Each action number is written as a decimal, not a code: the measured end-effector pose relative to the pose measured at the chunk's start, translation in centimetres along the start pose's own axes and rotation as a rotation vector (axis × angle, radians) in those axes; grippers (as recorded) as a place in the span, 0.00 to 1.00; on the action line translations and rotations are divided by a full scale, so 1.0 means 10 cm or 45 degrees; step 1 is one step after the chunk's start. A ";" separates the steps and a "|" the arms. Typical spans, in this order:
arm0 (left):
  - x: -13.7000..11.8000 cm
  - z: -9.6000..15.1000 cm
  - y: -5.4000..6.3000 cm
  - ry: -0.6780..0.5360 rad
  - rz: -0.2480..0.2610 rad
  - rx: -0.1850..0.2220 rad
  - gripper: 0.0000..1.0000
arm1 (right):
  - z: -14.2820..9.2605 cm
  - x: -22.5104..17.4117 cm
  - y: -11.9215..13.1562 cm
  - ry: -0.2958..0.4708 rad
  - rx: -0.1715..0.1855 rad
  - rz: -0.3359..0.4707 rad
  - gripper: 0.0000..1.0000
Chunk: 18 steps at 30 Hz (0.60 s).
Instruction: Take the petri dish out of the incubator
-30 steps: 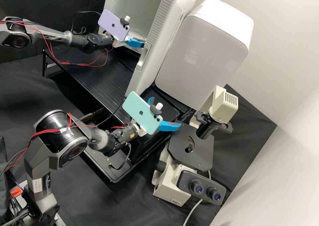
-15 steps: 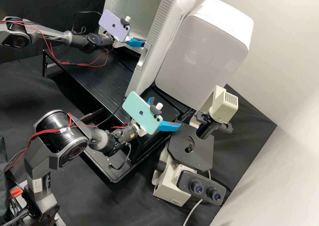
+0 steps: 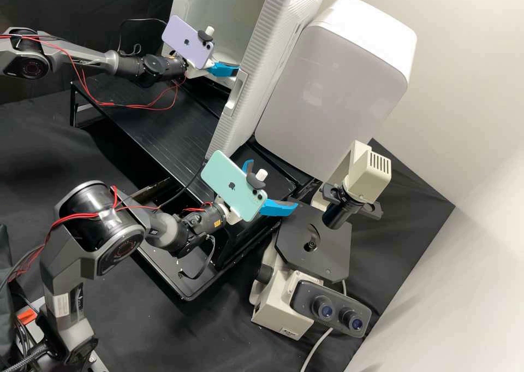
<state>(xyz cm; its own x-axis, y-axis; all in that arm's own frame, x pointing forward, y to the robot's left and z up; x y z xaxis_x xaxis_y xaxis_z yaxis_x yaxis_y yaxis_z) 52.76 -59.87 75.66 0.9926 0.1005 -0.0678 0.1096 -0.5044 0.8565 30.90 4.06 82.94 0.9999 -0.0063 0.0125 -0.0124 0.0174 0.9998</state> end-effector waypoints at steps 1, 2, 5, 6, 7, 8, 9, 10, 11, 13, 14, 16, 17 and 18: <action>0.00 0.00 0.00 0.000 0.000 0.000 0.00 | 0.00 0.00 0.00 0.000 0.000 0.000 1.00; 0.00 0.00 0.00 0.000 0.000 -0.002 0.00 | 0.00 0.00 0.00 0.000 0.000 0.000 1.00; 0.00 -0.01 -0.03 0.004 -0.002 -0.003 0.00 | 0.00 0.00 0.00 0.000 0.000 0.000 1.00; -0.01 -0.02 -0.04 0.002 0.003 0.003 0.00 | 0.00 0.00 0.00 0.000 0.000 0.000 1.00; -0.01 -0.02 -0.05 0.003 0.007 0.010 0.00 | 0.00 0.00 0.00 0.000 0.000 0.000 1.00; -0.02 -0.04 -0.07 0.006 0.008 0.012 0.00 | 0.00 0.00 0.00 0.000 0.000 0.000 1.00; -0.04 -0.04 -0.06 0.011 0.018 0.013 0.00 | 0.00 0.00 0.00 0.000 0.000 0.000 1.00; -0.06 -0.05 -0.05 0.015 0.025 0.012 0.00 | 0.00 0.00 0.00 0.000 0.000 0.000 1.00; -0.08 -0.06 -0.06 0.021 0.030 0.013 0.00 | 0.00 0.00 0.00 0.000 0.000 0.000 1.00; -0.16 -0.07 -0.10 0.029 0.050 0.030 0.00 | 0.00 0.00 0.00 0.000 0.000 0.000 1.00; -0.20 -0.07 -0.11 0.032 0.058 0.037 0.00 | 0.00 0.00 0.00 0.000 0.000 0.000 1.00; -0.29 -0.07 -0.12 0.038 0.077 0.055 0.00 | 0.00 0.00 0.00 0.000 0.000 0.000 1.00; -0.34 -0.08 -0.15 0.043 0.078 0.064 0.00 | 0.00 0.00 0.00 0.000 0.000 0.000 1.00; -0.39 -0.08 -0.16 0.046 0.079 0.068 0.00 | 0.00 0.00 0.00 0.000 0.000 0.000 1.00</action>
<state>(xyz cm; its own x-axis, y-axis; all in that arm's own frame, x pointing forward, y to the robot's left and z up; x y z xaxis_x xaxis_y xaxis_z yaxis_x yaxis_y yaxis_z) 48.63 -58.77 74.95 0.9952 0.0980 0.0042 0.0512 -0.5555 0.8299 30.90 4.06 82.94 0.9999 -0.0063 0.0125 -0.0124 0.0174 0.9998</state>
